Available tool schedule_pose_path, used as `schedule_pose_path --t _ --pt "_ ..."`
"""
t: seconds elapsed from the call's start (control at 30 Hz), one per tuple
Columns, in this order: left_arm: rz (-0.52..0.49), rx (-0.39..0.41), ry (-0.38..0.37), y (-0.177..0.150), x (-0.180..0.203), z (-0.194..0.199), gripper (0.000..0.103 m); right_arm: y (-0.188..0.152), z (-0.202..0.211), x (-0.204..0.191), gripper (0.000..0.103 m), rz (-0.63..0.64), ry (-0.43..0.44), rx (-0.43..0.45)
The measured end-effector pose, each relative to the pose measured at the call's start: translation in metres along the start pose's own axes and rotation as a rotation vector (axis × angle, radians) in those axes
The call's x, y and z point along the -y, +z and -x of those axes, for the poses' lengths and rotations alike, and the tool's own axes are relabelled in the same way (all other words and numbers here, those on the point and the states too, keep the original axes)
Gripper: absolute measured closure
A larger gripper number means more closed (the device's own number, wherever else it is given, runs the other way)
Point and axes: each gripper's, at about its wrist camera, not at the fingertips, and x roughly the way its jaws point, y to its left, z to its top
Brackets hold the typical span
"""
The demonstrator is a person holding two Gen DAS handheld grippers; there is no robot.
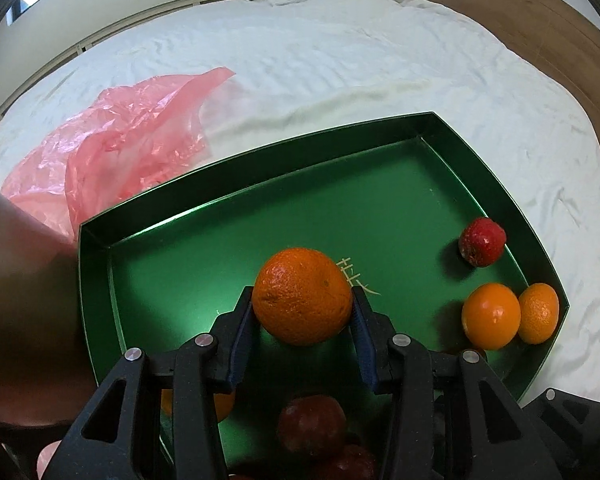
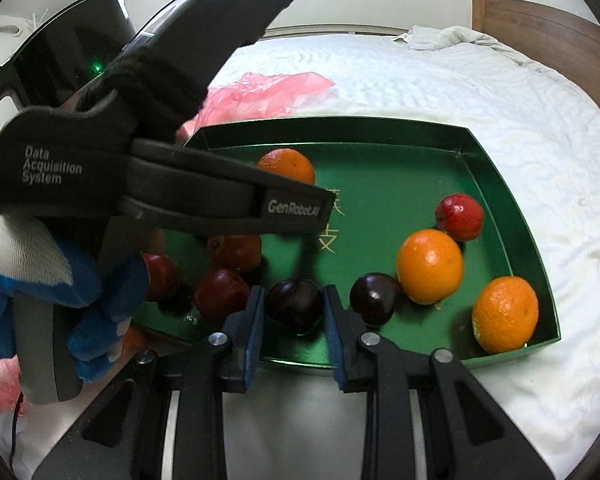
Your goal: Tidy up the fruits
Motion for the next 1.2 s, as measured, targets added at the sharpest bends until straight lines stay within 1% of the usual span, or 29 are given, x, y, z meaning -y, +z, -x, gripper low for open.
schedule_pose_path --t 0.13,0.23,0.27,0.3,0.33,0.37,0.43,0.6,0.67,0.83,0.9,0.93,0.97,1.07,1.2 --pt "-0.016 -0.008 -0.004 0.002 -0.001 0.000 0.063 0.002 -0.001 -0.002 0.055 0.000 -0.004 -0.008" --pt "-0.031 0.002 0.007 0.000 -0.001 0.003 0.063 0.004 -0.001 -0.001 0.054 -0.005 -0.006 -0.014" --pt "-0.035 0.014 0.007 0.000 -0.002 0.005 0.063 0.004 -0.001 -0.001 0.045 -0.006 -0.010 -0.014" --pt "-0.037 0.021 0.007 0.001 -0.002 0.007 0.063 0.005 -0.002 -0.001 0.039 -0.006 -0.015 -0.013" --pt "-0.038 0.027 0.008 0.001 -0.003 0.010 0.062 0.005 -0.002 0.000 0.030 -0.007 -0.018 -0.013" --pt "-0.039 0.033 0.010 0.002 -0.003 0.013 0.060 0.006 -0.001 0.001 0.028 -0.008 -0.020 -0.015" --pt "-0.034 0.043 0.014 0.001 -0.005 0.018 0.058 0.006 -0.001 0.002 0.028 -0.012 -0.024 -0.017" --pt "-0.043 0.069 0.018 -0.004 -0.005 0.032 0.058 0.007 0.001 0.005 0.027 -0.028 -0.026 -0.018" --pt "-0.046 0.082 0.020 -0.007 -0.003 0.039 0.057 0.007 0.003 0.007 0.022 -0.035 -0.027 -0.014" --pt "-0.040 0.123 0.028 -0.016 0.000 0.056 0.051 0.006 0.012 0.009 0.021 -0.042 -0.036 0.003" --pt "-0.035 0.143 0.028 -0.021 0.000 0.066 0.048 0.006 0.019 0.008 0.016 -0.043 -0.041 0.011" --pt "-0.033 0.153 0.031 -0.025 0.001 0.071 0.047 0.005 0.022 0.007 0.010 -0.044 -0.046 0.016" --pt "-0.034 0.165 0.036 -0.029 0.001 0.077 0.046 0.005 0.025 0.007 0.008 -0.043 -0.050 0.019" --pt "-0.032 0.191 0.039 -0.041 0.001 0.096 0.044 0.003 0.034 0.002 0.003 -0.035 -0.058 0.028" --pt "-0.026 0.220 0.052 -0.056 -0.003 0.118 0.041 -0.002 0.044 -0.006 0.002 -0.023 -0.066 0.026"
